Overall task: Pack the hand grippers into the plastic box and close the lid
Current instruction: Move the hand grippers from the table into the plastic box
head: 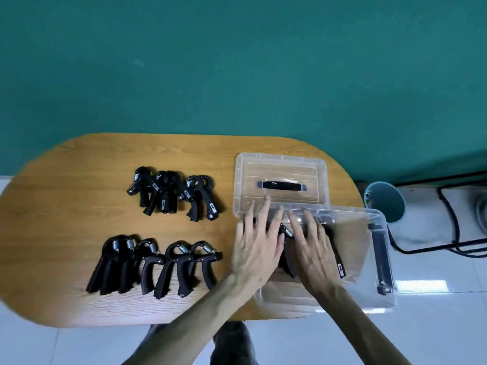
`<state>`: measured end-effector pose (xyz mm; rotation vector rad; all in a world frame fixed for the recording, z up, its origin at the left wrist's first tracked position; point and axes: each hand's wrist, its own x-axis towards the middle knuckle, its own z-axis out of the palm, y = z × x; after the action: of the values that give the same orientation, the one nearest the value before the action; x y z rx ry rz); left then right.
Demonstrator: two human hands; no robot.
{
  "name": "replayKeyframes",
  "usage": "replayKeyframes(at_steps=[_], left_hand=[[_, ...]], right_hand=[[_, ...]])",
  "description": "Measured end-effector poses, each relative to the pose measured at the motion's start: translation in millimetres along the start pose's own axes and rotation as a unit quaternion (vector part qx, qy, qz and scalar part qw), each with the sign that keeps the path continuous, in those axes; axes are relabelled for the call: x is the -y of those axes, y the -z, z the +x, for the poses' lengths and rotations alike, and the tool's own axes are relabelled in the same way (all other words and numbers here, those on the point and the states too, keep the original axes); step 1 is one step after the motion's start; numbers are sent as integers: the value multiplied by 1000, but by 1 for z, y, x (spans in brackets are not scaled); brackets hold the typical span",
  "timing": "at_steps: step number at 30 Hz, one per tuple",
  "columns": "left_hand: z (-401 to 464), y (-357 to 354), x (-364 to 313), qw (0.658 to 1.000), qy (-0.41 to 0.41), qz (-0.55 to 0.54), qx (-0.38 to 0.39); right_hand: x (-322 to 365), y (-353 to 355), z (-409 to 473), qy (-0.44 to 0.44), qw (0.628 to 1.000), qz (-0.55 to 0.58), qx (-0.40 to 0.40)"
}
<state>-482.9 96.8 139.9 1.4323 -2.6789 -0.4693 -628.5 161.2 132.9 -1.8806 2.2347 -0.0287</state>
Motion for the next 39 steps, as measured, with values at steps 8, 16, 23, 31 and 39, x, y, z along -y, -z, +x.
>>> replayKeyframes(at_steps=[8,16,23,31,39], left_hand=[[-41,49,136,998,69,10,-8],[-96,60,253,983,172,4,59],[-138,23,336,963,239,-27,119],[-160,-39,378,954,249,-75,147],[-174,-76,386,966,223,-118,63]], right_hand=[[141,19,40,41,999,-33,-9],[258,-14,73,101,993,-51,24],[321,-52,115,130,984,-99,71],[361,-93,188,128,979,-118,106],[378,-135,235,132,973,-130,137]])
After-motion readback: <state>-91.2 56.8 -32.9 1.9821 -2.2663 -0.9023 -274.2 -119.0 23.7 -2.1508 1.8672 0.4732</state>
